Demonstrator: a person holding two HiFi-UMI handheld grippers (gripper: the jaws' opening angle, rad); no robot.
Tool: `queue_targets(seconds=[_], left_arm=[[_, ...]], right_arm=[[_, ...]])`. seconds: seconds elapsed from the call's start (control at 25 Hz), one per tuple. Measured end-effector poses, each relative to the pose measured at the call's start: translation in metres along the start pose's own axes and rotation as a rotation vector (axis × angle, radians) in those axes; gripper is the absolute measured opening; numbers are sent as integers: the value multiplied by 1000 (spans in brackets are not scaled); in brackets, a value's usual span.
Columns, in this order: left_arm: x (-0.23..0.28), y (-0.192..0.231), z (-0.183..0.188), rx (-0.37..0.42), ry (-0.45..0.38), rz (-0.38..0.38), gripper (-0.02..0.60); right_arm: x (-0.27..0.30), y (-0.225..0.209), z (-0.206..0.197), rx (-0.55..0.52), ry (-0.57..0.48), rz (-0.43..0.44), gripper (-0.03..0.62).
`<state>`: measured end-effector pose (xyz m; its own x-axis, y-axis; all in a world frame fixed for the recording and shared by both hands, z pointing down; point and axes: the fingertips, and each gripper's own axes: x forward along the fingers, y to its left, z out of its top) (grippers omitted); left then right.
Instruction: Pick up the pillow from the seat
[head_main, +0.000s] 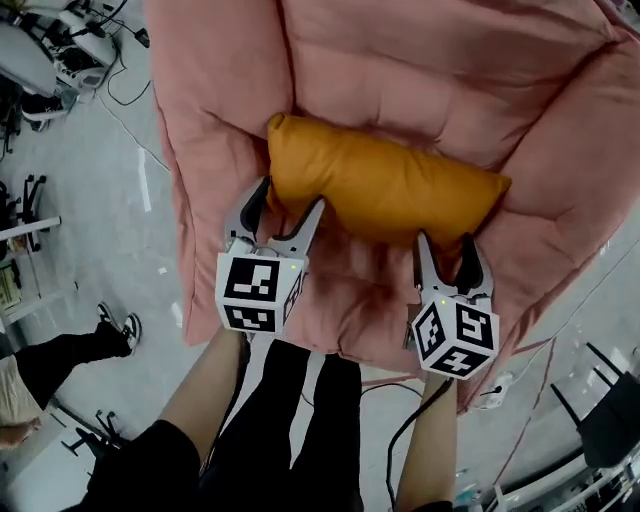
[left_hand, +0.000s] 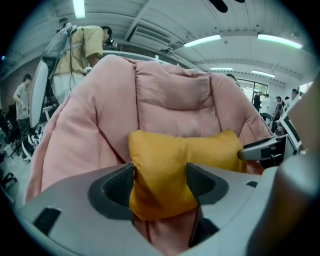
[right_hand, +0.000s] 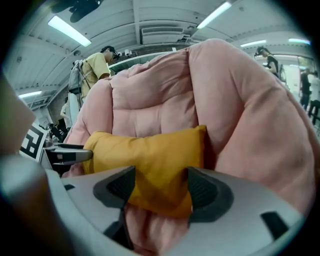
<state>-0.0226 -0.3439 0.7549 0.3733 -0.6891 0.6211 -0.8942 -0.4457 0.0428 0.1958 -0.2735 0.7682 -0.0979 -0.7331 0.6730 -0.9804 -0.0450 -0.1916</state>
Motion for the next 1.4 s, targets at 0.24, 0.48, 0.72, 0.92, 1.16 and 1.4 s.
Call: queue_targets(seconds=[0.24,0.48,0.72,0.92,1.16,1.4], left_arm=[[19,1,-16,-5,31,-24,316],[32,-5,-18,0,33,-35,314],[45,-6,-21,10,43,-26,314],[47,-10,-22,18,49,-23,299],[49,-12,-25,42,49,-9,260],[46,-14,-27,51,35,-18,192]], right_arm=[[20,-4,-12,-27,28,2,316],[32,-11,-15,-25,37,15,316],[45,-15,-14,-23,33,22,316],[47,-17,-16,-28,30,3,316],[49,-15,-18,-34,36,1,297],[48,-7,-19,-64,22,-11,207]])
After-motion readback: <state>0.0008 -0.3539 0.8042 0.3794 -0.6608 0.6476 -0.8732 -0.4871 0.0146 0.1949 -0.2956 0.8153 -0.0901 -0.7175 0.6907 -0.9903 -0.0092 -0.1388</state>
